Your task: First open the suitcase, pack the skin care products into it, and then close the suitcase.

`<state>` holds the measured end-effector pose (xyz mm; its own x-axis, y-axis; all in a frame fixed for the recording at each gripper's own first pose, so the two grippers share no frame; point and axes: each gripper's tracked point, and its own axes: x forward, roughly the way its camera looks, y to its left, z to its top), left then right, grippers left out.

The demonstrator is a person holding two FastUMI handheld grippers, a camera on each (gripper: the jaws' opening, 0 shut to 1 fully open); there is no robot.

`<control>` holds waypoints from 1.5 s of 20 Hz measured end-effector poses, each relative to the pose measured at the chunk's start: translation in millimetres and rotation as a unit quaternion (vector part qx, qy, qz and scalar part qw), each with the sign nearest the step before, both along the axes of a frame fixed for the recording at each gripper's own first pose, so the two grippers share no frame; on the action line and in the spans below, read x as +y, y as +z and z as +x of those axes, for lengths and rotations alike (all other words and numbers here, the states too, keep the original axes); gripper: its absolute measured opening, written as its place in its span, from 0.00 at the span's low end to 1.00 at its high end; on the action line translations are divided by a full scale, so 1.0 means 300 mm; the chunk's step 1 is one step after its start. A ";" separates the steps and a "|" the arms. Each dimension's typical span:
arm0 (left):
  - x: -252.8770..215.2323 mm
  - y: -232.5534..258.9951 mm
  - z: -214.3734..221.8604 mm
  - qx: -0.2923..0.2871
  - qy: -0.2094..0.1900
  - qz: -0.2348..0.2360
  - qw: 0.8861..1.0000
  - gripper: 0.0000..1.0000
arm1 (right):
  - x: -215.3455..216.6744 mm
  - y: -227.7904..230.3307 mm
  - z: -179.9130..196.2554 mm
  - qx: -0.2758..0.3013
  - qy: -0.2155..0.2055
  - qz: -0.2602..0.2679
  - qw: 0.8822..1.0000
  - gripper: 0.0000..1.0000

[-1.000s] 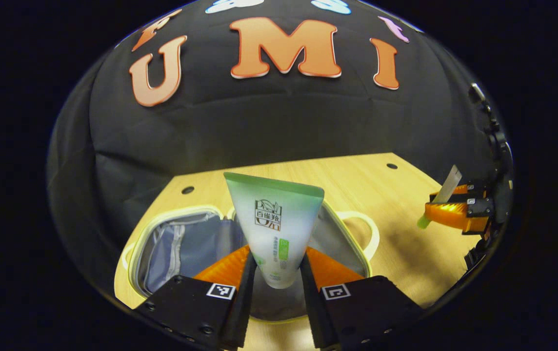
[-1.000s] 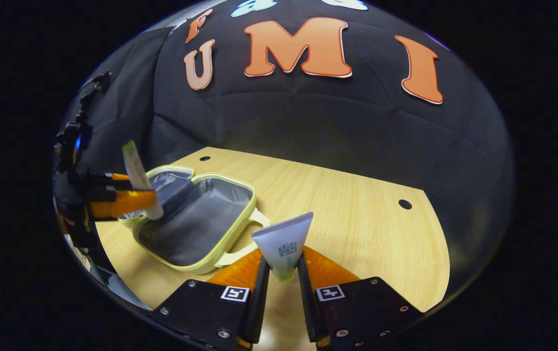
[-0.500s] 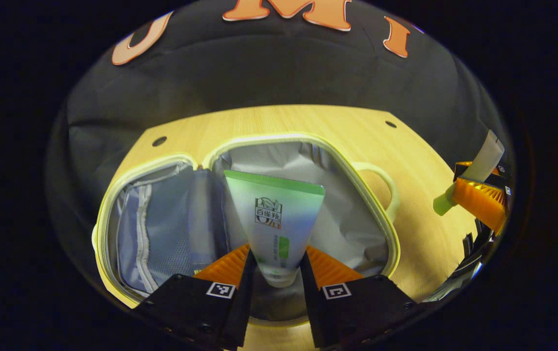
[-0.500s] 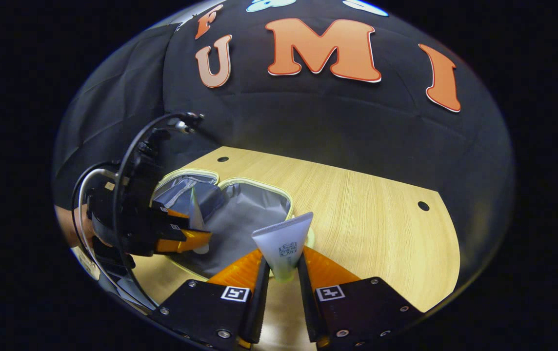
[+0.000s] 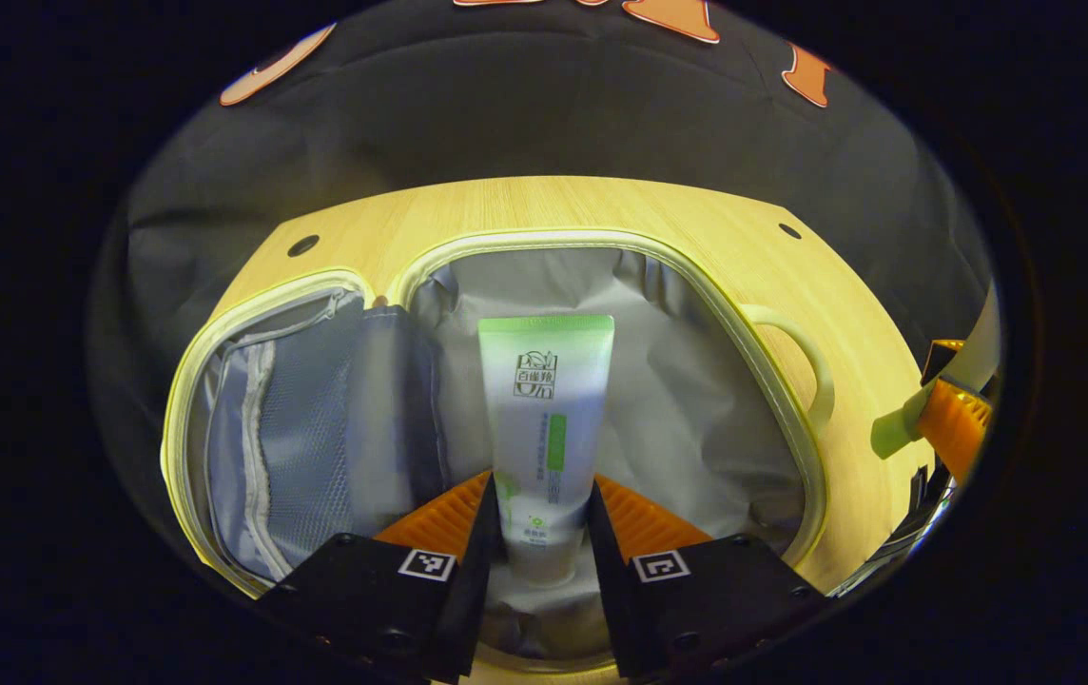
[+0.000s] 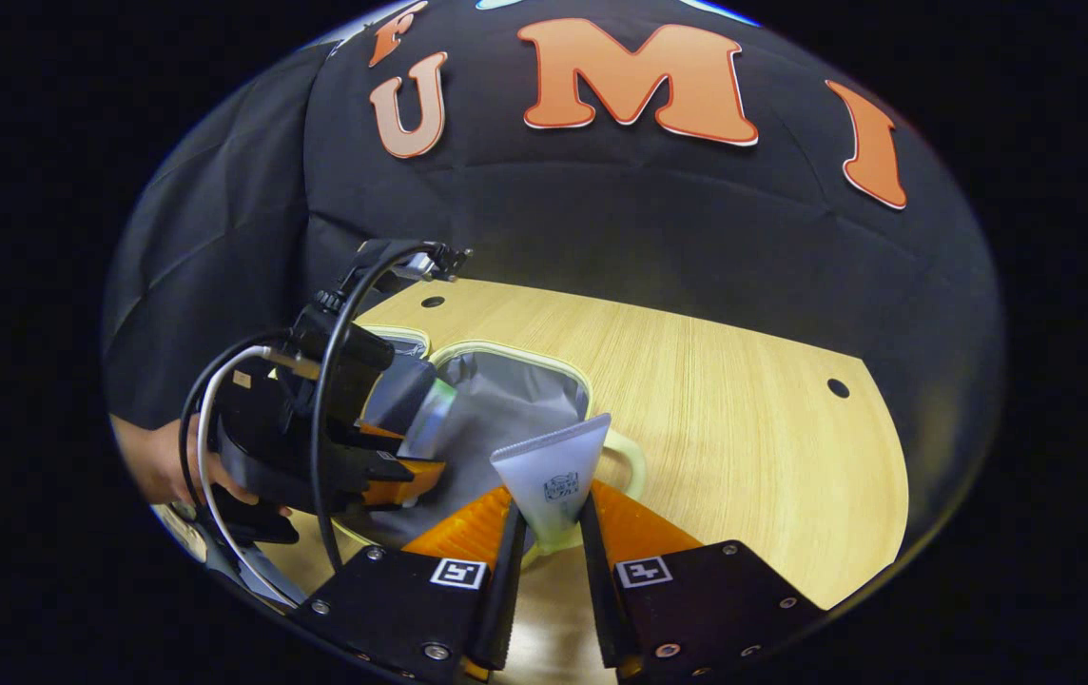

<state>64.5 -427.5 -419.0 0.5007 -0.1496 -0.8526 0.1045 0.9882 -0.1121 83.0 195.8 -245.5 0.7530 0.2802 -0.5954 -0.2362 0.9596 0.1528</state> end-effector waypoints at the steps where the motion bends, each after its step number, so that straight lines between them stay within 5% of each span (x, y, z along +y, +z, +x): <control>1: -0.004 0.004 0.008 -0.007 -0.001 -0.005 1.000 0.54 | 0.012 -0.006 0.005 0.004 0.001 0.003 1.000 0.36; 9: 0.089 0.199 0.008 -0.094 0.032 -0.069 0.993 0.68 | 0.090 -0.062 0.023 0.033 0.016 -0.004 0.999 0.36; 12: 0.211 0.336 0.014 -0.143 0.058 -0.066 0.986 0.96 | 0.136 -0.101 0.036 0.049 0.023 -0.002 0.999 0.36; 20: 0.691 0.594 -0.130 -0.182 0.158 -0.009 0.971 0.97 | 0.243 -0.225 0.054 0.104 0.027 -0.035 0.994 0.36; 27: 1.040 0.515 -0.289 -0.155 0.284 -0.024 0.946 0.97 | 0.265 -0.291 0.079 0.133 0.003 -0.042 0.990 0.34; 30: 1.140 0.443 -0.308 -0.142 0.331 -0.054 0.932 0.97 | 0.251 -0.276 0.097 0.126 -0.010 -0.037 0.991 0.48</control>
